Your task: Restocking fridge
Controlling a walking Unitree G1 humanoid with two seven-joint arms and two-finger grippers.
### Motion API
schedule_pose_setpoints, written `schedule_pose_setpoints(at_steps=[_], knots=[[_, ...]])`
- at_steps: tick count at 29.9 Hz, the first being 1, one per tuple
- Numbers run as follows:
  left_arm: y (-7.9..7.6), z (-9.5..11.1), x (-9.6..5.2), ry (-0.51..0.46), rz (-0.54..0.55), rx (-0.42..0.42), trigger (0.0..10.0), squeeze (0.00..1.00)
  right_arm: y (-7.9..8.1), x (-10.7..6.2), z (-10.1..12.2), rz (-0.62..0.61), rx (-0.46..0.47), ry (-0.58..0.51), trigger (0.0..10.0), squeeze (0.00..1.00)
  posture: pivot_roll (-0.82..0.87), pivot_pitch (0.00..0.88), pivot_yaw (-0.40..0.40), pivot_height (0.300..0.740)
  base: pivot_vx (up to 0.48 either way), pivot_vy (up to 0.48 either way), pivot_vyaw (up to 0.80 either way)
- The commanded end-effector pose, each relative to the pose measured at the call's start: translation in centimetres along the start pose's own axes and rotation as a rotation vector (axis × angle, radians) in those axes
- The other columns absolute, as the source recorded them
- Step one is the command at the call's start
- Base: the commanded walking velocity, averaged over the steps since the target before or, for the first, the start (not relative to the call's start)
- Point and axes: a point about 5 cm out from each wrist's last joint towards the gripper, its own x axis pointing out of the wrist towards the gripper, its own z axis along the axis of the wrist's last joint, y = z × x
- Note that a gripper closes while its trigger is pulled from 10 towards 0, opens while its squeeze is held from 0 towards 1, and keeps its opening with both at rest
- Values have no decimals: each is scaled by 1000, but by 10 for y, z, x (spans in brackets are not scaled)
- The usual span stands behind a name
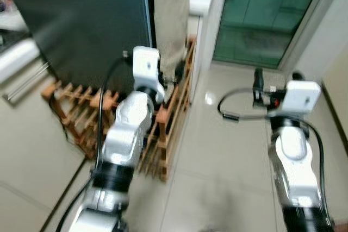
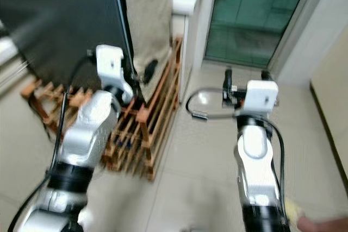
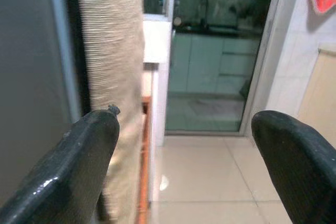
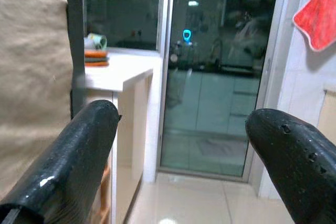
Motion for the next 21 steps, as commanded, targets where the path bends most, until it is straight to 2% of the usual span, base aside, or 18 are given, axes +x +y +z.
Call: schedule_pose_setpoints(at_steps=[1, 4, 6, 7, 8, 9, 10, 11, 12, 14, 18, 21], knots=[[13, 10, -6, -76, 42, -30, 10000, 0, -2, 1, 17, -19, -19, -79, 10000, 278, -140, 65, 33, 732, 0, 0, 0], [33, 15, -24, -134, 162, -72, 10000, 0, -4, -7, 29, -19, -29, -108, 10000, 278, -143, 62, 38, 732, 0, 0, 0], [49, 11, -44, -118, 249, -69, 10000, 0, -9, -23, 33, -26, -25, -100, 10000, 278, -142, 62, 39, 732, 0, 0, 0], [58, 7, -66, -84, 270, -6, 10000, 0, -15, -42, 32, -33, -27, -65, 10000, 278, -147, 60, 35, 732, 0, 0, 0], [58, 7, -66, -84, 270, -6, 10000, 0, -15, -42, 32, -33, -27, -65, 10000, 278, -147, 60, 35, 732, 0, 0, 0], [61, 6, -76, -68, 267, 31, 10000, 0, -18, -50, 32, -36, -30, -45, 10000, 278, -146, 60, 36, 732, 0, 0, 0], [65, -2, -106, 9, 263, 139, 10000, 0, -27, -73, 27, -41, -48, 17, 10000, 275, -144, 61, 32, 732, 0, 0, 0], [65, -2, -106, 9, 263, 139, 10000, 0, -27, -73, 27, -41, -48, 17, 10000, 275, -144, 61, 32, 732, 0, 0, 0], [63, -4, -114, 39, 250, 153, 10000, 0, -30, -81, 25, -39, -71, 34, 10000, 278, -142, 62, 31, 732, 0, 0, 0], [58, -1, -118, 40, 229, 144, 10000, 0, -37, -89, 19, -47, -98, 66, 10000, 282, -135, 61, 31, 732, 0, 0, 0], [44, 6, -98, -27, 222, 72, 10000, 0, -30, -84, 10, -30, -106, 67, 10000, 282, -129, 39, 30, 732, 480, 0, 0], [46, 7, -98, -26, 235, 63, 10000, 0, -28, -84, 12, -23, -104, 66, 10000, 278, -128, 37, 31, 732, 480, 0, 0]])
